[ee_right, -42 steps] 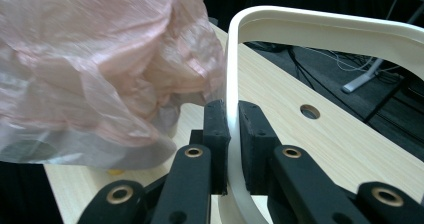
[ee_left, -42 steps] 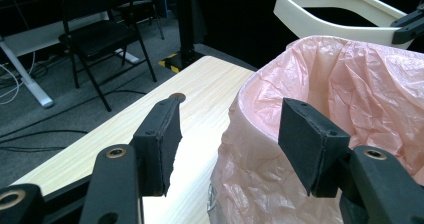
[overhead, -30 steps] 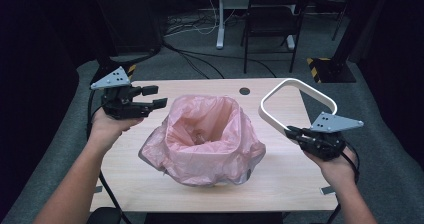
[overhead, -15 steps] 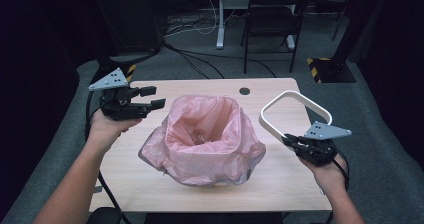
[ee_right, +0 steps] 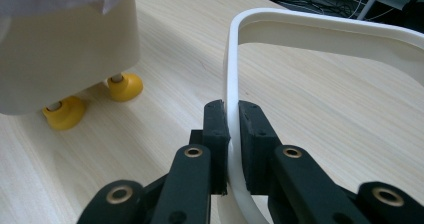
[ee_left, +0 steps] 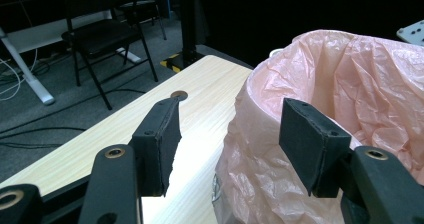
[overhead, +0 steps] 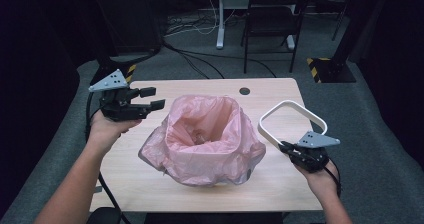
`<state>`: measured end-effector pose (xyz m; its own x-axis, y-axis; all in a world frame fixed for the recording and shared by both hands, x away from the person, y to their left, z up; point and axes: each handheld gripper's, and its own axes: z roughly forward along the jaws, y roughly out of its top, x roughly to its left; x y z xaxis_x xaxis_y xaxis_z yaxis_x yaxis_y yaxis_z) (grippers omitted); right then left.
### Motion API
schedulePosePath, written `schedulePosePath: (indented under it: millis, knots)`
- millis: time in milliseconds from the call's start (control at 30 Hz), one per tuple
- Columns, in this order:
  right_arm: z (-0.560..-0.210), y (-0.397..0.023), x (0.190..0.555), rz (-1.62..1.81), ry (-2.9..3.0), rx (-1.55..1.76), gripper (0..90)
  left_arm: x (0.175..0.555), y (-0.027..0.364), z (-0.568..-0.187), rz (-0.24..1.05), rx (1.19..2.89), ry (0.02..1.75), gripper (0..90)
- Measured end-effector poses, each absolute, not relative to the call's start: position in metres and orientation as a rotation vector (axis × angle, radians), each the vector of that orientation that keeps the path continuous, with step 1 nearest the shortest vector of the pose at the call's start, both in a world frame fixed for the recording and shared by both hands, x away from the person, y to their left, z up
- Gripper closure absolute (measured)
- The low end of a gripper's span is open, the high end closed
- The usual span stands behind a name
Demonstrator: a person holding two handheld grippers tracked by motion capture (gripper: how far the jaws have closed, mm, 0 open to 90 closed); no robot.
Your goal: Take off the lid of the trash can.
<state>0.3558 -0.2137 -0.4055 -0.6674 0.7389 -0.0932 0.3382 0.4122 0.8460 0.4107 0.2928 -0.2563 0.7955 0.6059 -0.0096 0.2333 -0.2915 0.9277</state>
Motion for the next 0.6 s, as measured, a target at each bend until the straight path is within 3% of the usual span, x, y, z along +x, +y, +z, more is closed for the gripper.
schedulePosePath:
  millis: [600]
  knots:
    - [-0.450,-0.208,0.364,1.141,2.251,0.976,82.3,0.408,0.291,-0.257,0.417,1.876,0.617,41.2]
